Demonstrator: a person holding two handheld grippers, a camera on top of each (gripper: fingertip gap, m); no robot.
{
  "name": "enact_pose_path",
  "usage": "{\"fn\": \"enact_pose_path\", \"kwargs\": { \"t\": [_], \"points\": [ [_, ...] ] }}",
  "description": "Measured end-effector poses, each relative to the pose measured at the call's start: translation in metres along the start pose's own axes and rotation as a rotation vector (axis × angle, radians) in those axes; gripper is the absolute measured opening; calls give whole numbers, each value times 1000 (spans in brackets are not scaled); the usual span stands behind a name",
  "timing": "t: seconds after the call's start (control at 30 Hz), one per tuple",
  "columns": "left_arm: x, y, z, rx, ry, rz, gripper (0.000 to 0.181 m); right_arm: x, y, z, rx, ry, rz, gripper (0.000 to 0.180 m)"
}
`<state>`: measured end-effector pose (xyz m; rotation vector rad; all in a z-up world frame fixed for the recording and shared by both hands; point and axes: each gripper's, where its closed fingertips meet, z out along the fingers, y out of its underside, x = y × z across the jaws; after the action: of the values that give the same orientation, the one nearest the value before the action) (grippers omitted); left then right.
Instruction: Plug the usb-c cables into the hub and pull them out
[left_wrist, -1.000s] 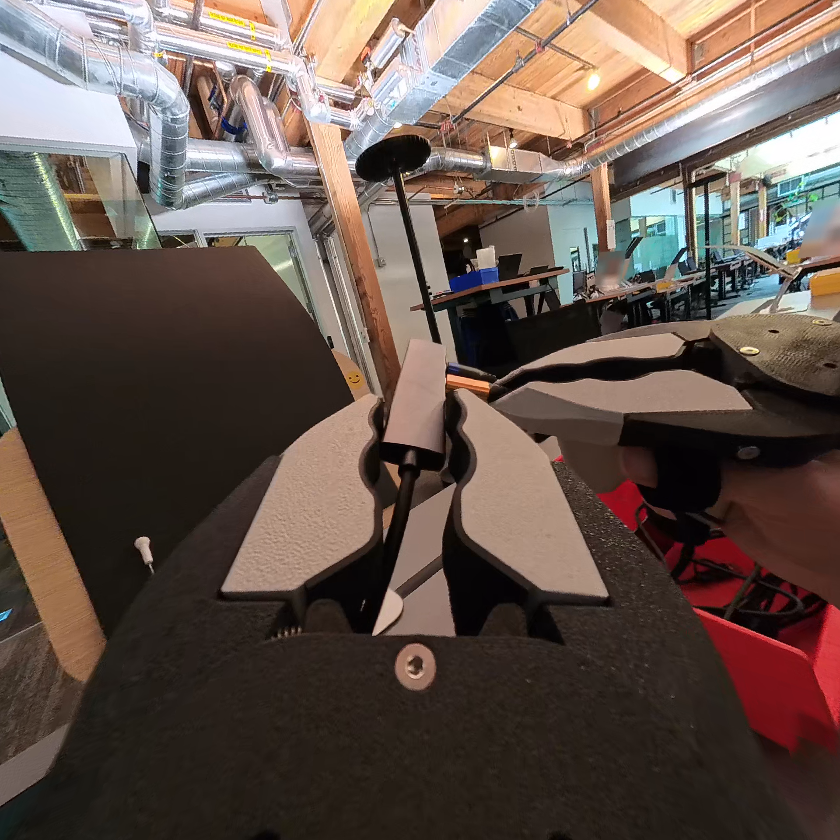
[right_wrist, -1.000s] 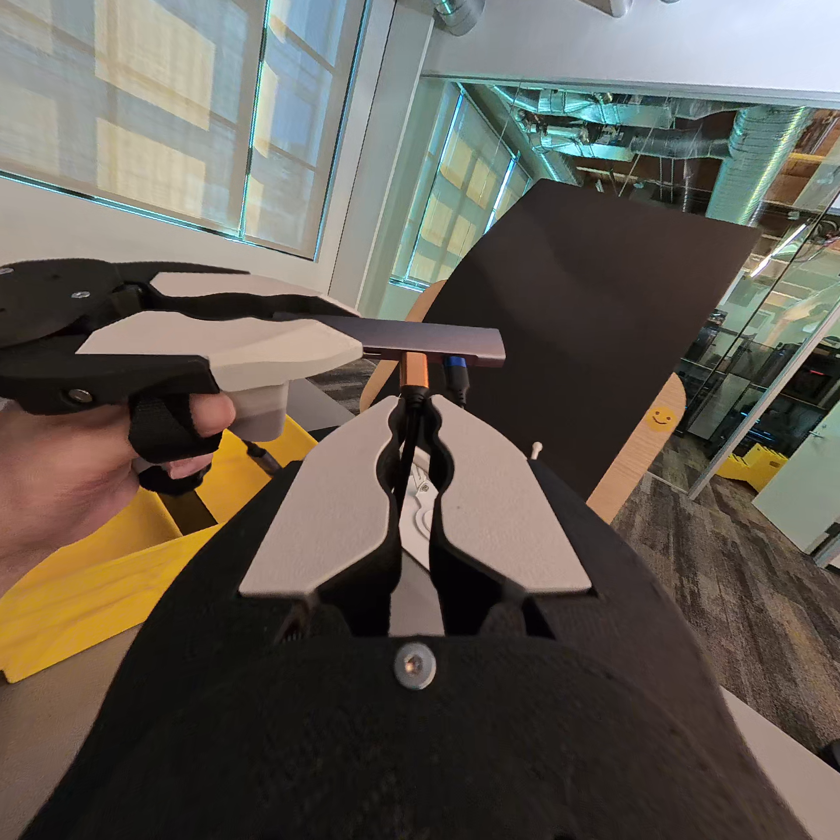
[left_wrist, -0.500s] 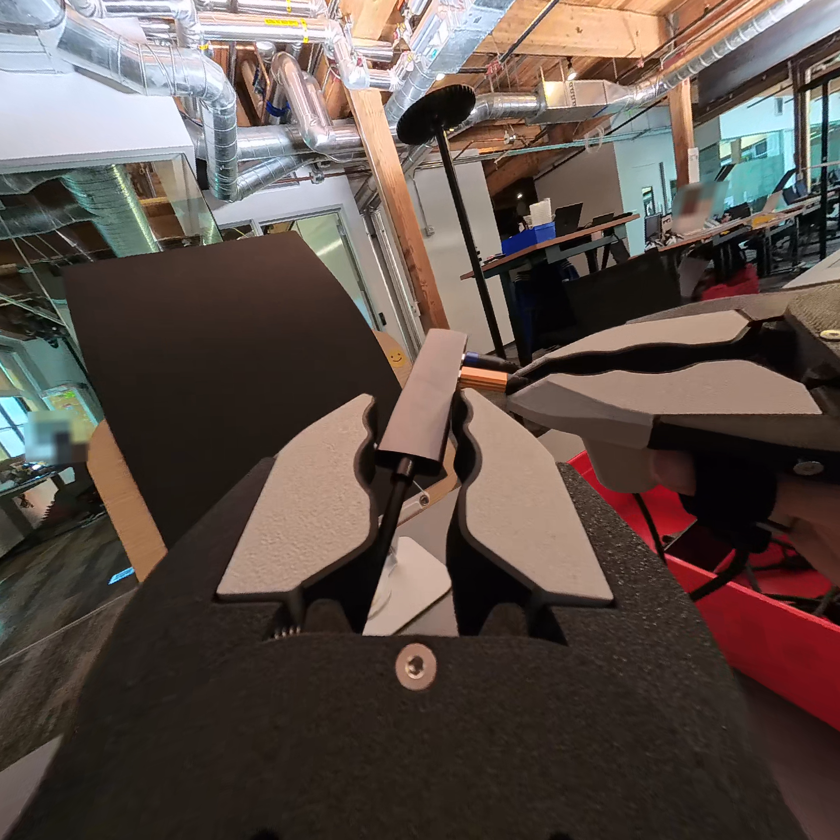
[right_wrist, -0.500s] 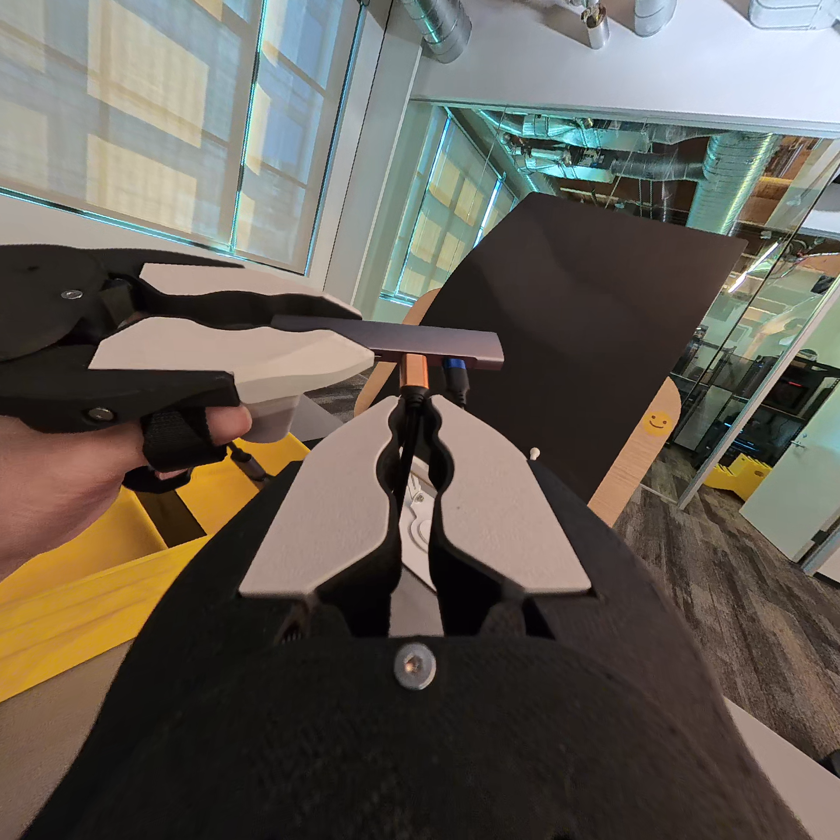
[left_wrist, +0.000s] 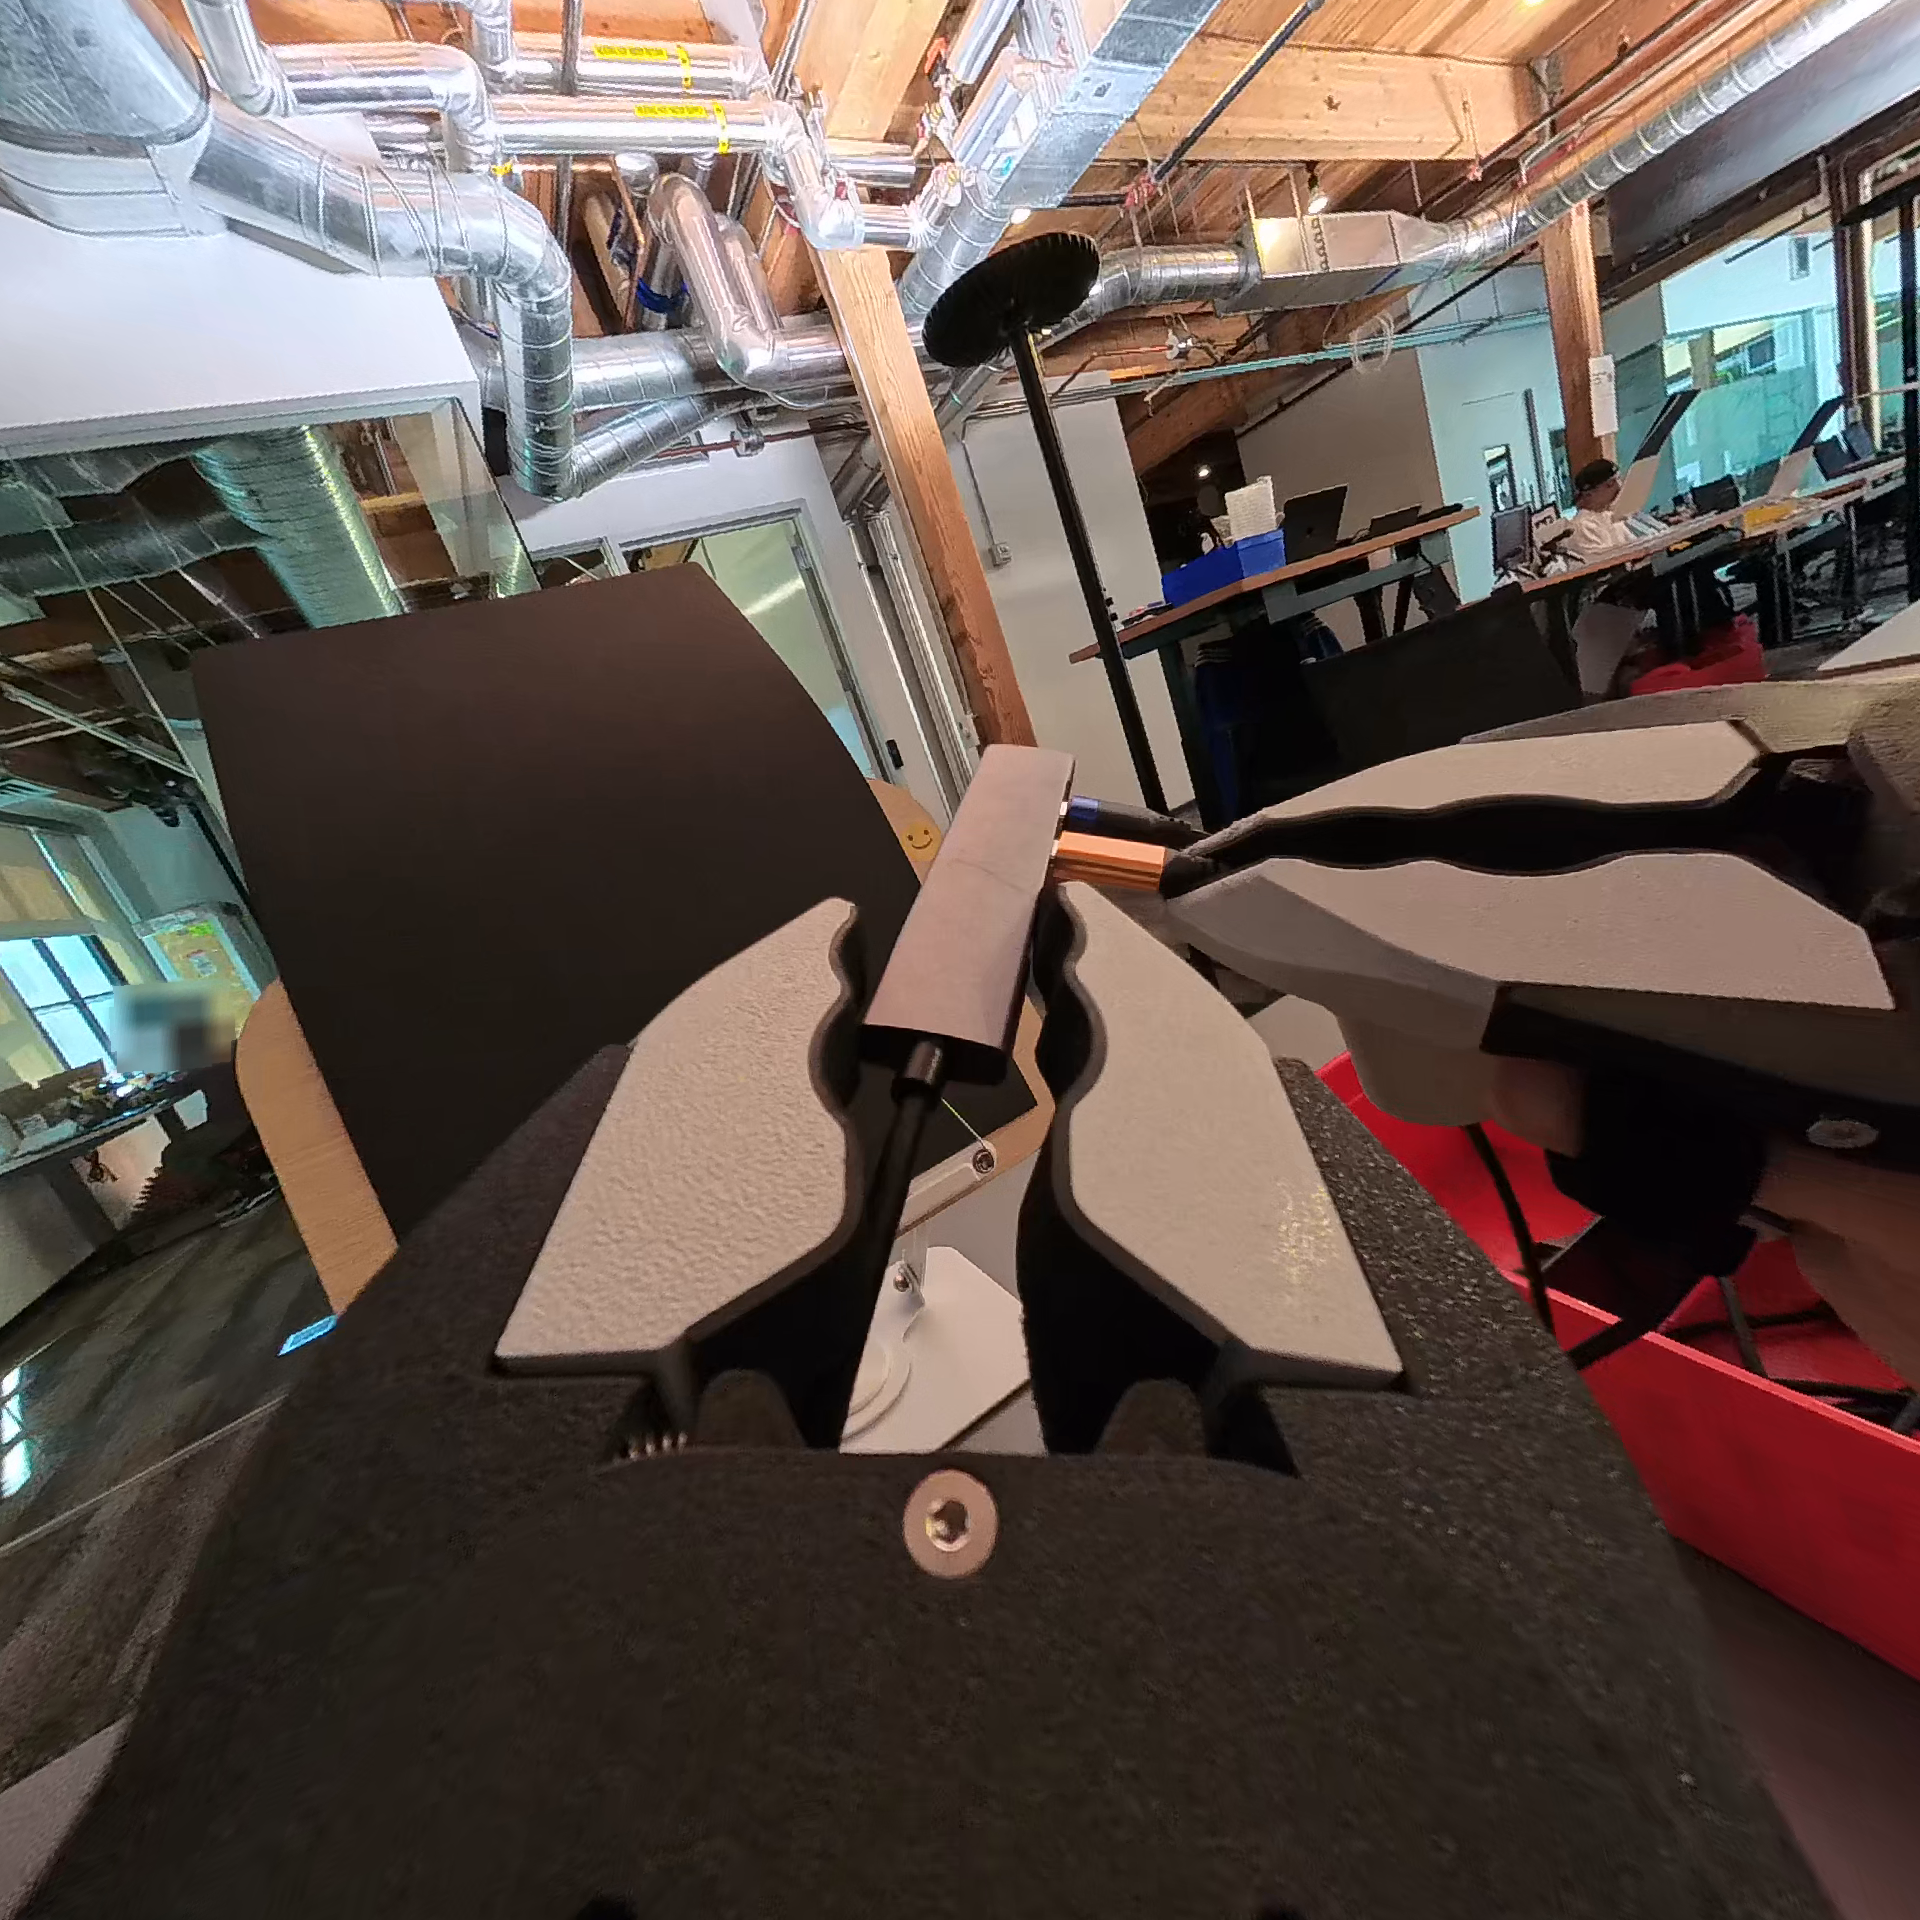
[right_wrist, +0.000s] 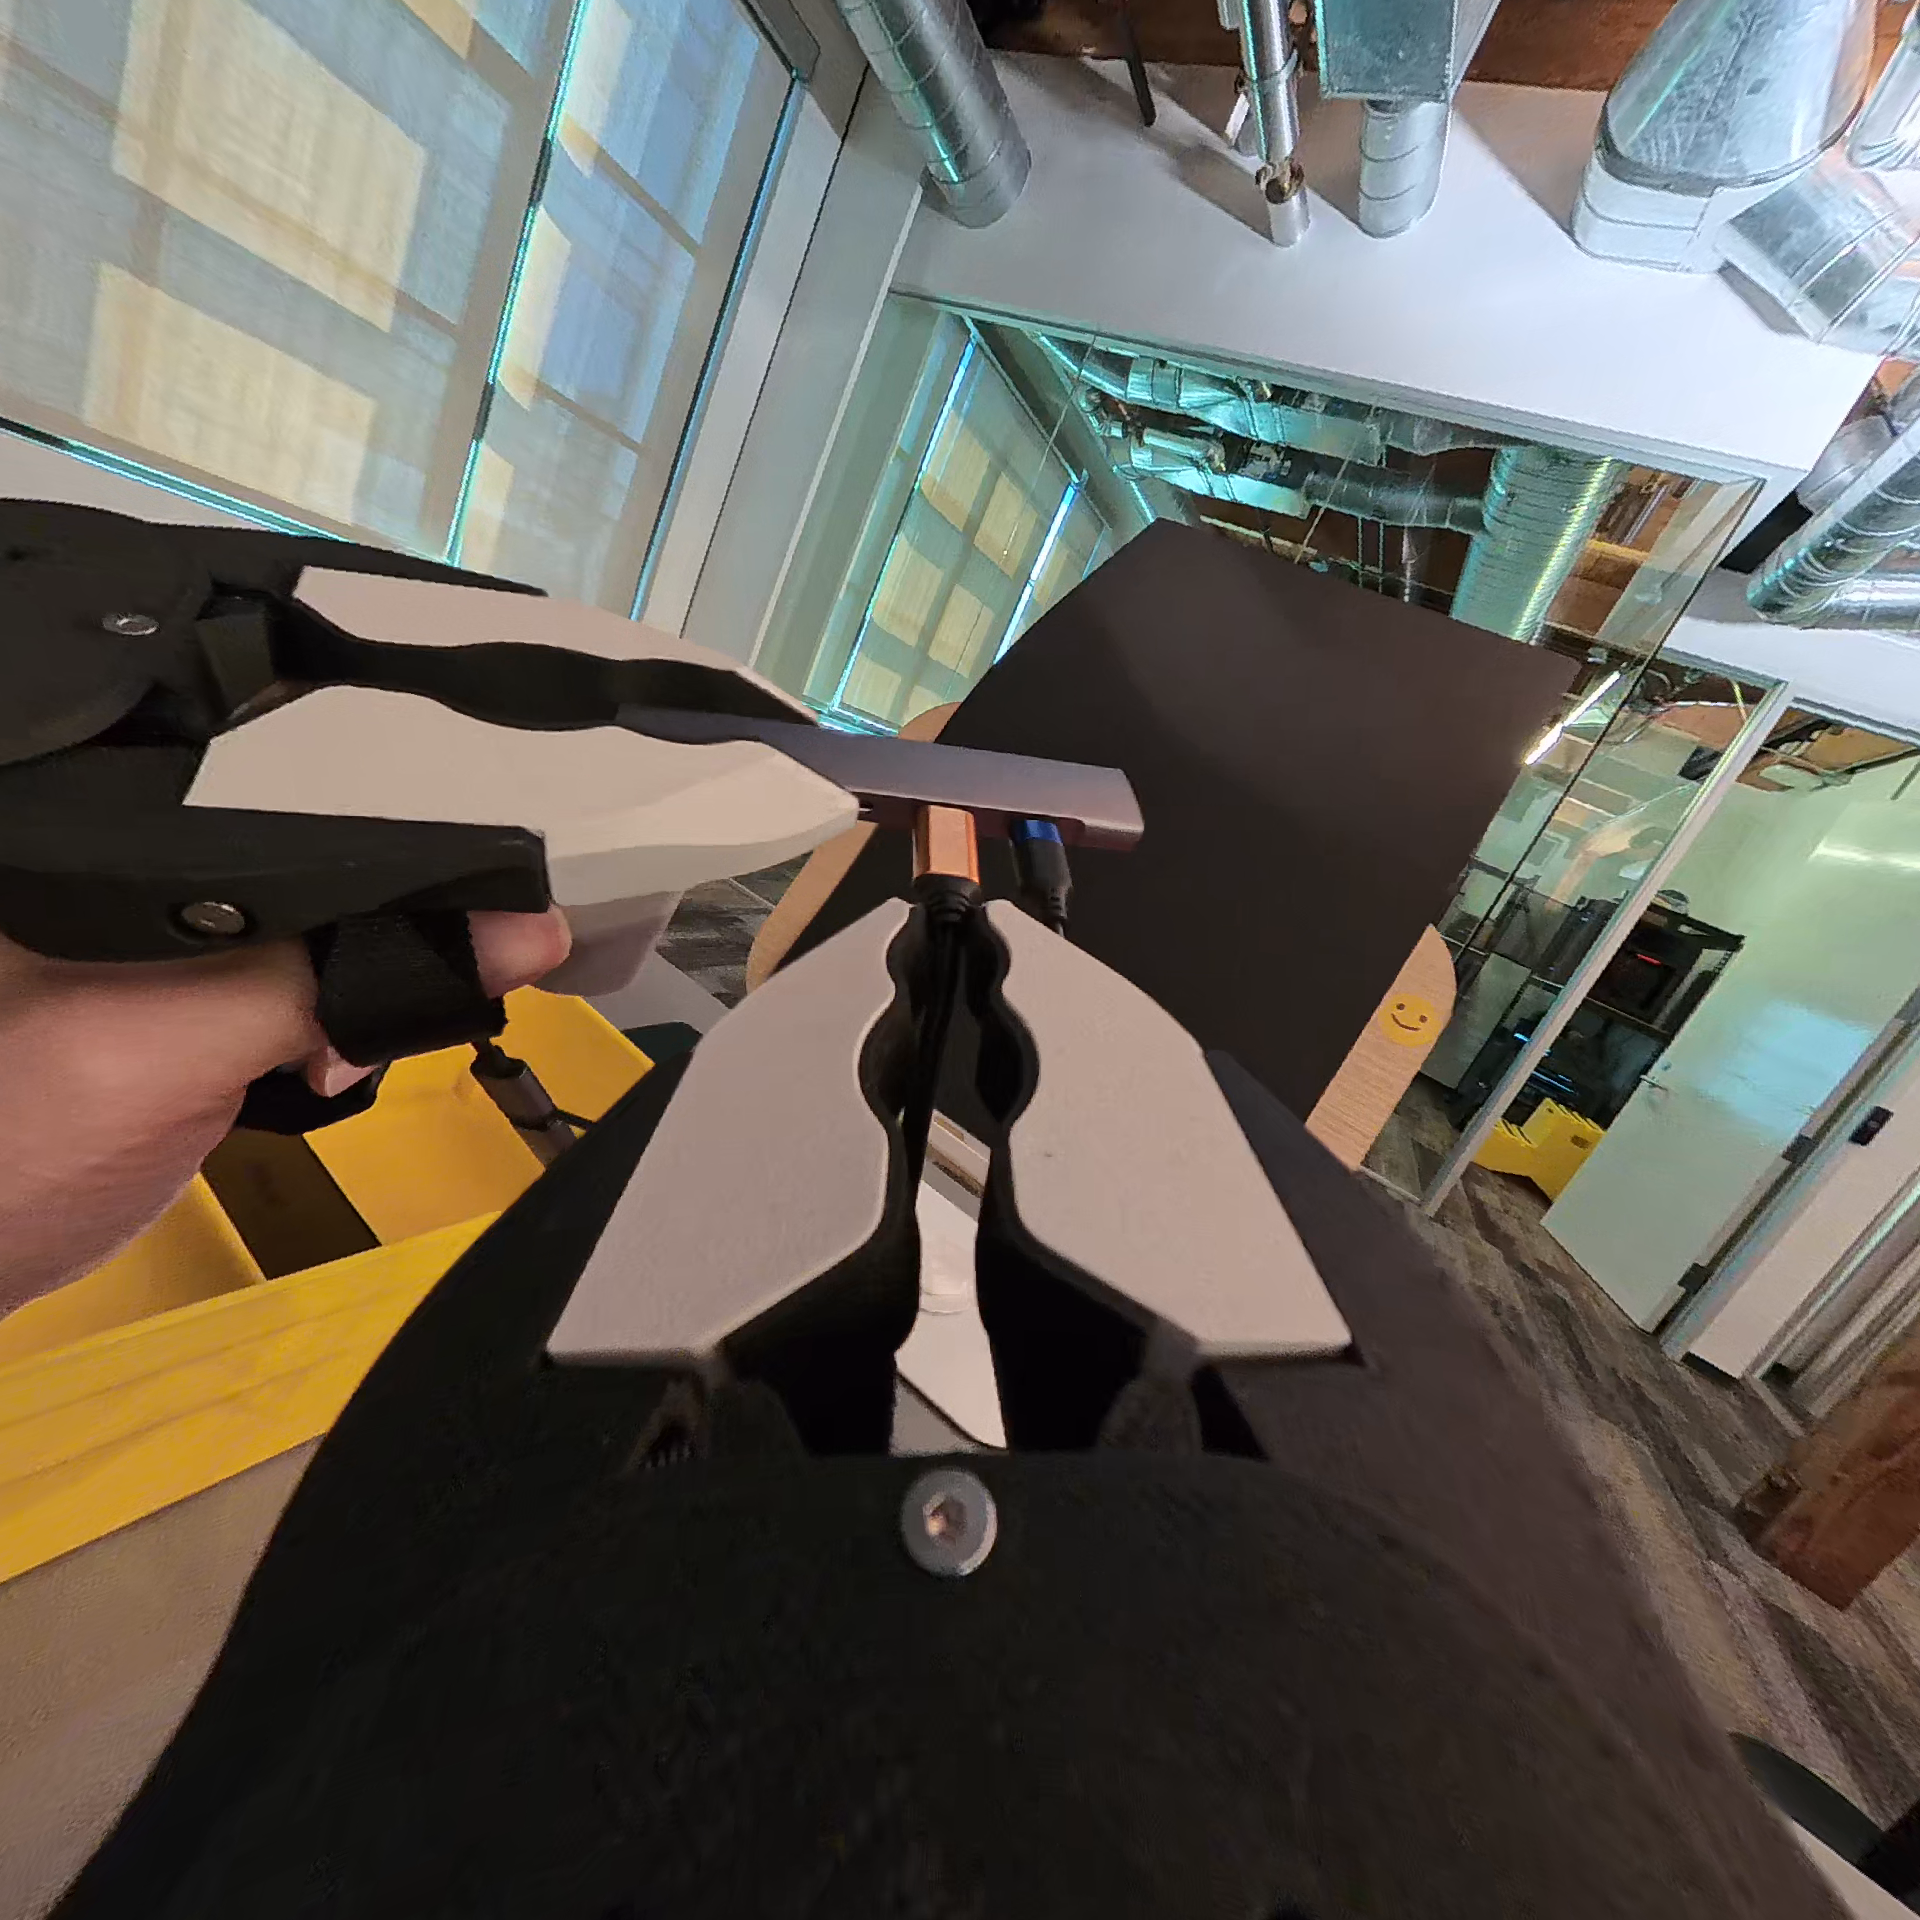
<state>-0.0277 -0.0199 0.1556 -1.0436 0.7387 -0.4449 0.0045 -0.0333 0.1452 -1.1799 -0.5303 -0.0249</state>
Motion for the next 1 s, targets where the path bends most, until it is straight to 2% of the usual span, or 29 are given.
{"fn": "enact_pose_path", "kwargs": {
  "t": [0.37,0.4,0.47,0.5,0.53,0.6,0.77,0.87,1.0],
  "points": [
    [2,-8,-5,35,59,-25,29,-3,-10,-6,5,-62,-30,8],
    [-8,-5,-6,20,-1,-42,29,-2,-13,-9,25,-79,-24,8],
    [-59,6,-25,9,-259,19,25,17,-30,-24,88,-43,20,8],
    [-72,6,-33,46,-233,-64,25,28,-36,-31,108,-7,22,8],
    [-74,-1,-39,102,-126,-179,25,30,-38,-33,98,-12,29,8],
    [-75,-9,-46,129,-66,-242,25,22,-39,-31,65,-70,49,8],
    [-49,2,-31,-34,-17,-57,25,12,-55,-47,27,-234,102,8],
    [-46,6,-27,-47,-9,-51,25,30,-64,-62,14,-296,106,8],
    [-42,6,-26,-41,28,-83,25,44,-58,-91,-41,-574,62,8]
  ]
}}
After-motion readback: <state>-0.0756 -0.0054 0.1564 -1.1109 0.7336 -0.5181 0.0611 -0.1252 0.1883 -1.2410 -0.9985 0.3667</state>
